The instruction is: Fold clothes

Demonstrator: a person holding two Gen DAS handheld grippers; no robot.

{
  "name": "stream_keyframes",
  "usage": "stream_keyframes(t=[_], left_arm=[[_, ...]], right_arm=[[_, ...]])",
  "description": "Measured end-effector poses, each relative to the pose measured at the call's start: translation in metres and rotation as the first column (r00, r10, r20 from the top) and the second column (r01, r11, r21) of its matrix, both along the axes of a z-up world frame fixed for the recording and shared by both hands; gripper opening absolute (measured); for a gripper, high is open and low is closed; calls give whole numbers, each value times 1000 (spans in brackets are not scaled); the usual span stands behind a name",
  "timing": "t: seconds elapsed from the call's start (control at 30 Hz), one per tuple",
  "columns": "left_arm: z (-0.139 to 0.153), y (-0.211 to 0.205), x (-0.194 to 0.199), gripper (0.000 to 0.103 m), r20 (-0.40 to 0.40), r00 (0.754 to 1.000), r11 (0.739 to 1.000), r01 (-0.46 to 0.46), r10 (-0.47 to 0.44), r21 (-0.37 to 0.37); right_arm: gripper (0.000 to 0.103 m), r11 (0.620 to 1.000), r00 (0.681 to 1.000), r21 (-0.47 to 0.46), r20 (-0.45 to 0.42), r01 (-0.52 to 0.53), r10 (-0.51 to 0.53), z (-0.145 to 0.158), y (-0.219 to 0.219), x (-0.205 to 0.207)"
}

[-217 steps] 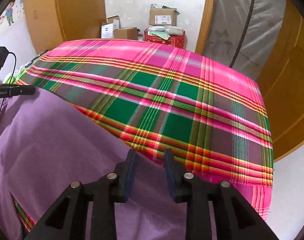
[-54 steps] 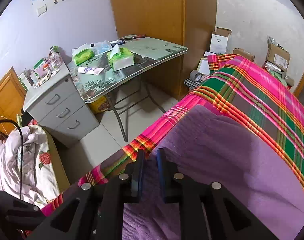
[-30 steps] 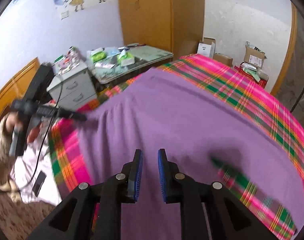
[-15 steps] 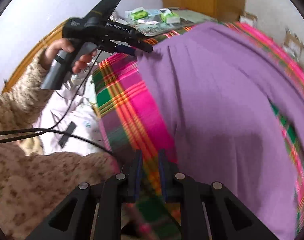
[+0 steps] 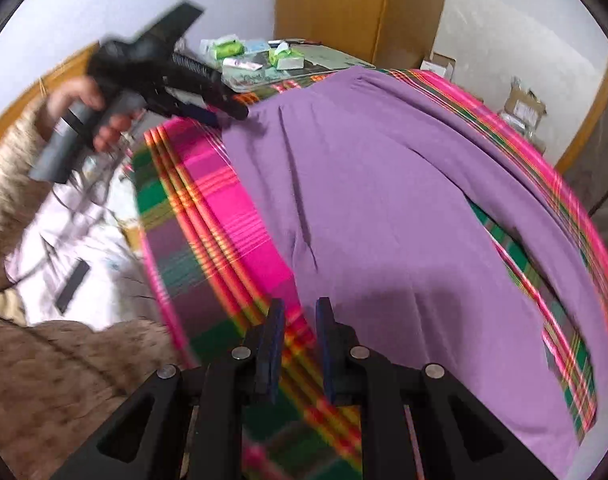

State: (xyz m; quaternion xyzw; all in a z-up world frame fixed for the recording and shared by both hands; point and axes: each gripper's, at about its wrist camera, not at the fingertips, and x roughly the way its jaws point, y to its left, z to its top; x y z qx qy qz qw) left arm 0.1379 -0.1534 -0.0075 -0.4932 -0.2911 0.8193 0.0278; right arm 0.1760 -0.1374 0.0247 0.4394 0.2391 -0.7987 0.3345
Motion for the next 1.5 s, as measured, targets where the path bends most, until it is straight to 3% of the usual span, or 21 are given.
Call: stream_keyframes(t=[0.3, 0.43, 0.57, 0.9, 1.2, 1.4, 1.5], left_arm=[[0, 2, -5, 50, 3, 1000, 1000, -18, 18, -18], [-2, 2, -6, 32, -5, 1000, 999, -9, 8, -42], [4, 0, -2, 29, -44, 999, 999, -11, 9, -50], [26, -11, 12, 28, -131, 991, 992, -22, 5, -127], [-1, -19, 14, 28, -77, 996, 994, -49, 42, -100], [-3, -16, 14, 29, -68, 997, 993, -48, 40, -110], [-2, -16, 14, 29, -56, 998, 993, -38, 31, -116]], right_arm=[[21, 999, 998, 25, -65, 21, -19, -22, -19, -22], [21, 1000, 995, 22, -96, 20, -17, -25, -25, -19], [8, 1000, 996, 14, -93, 17, -16, -25, -25, -18], [3, 995, 999, -93, -32, -35, 32, -4, -27, -4], [3, 991, 1000, -132, 25, 5, -2, -17, -26, -8], [7, 988, 998, -152, 64, 26, -16, -19, -18, -14], [7, 978, 996, -206, 86, 40, -22, -11, -10, -15]])
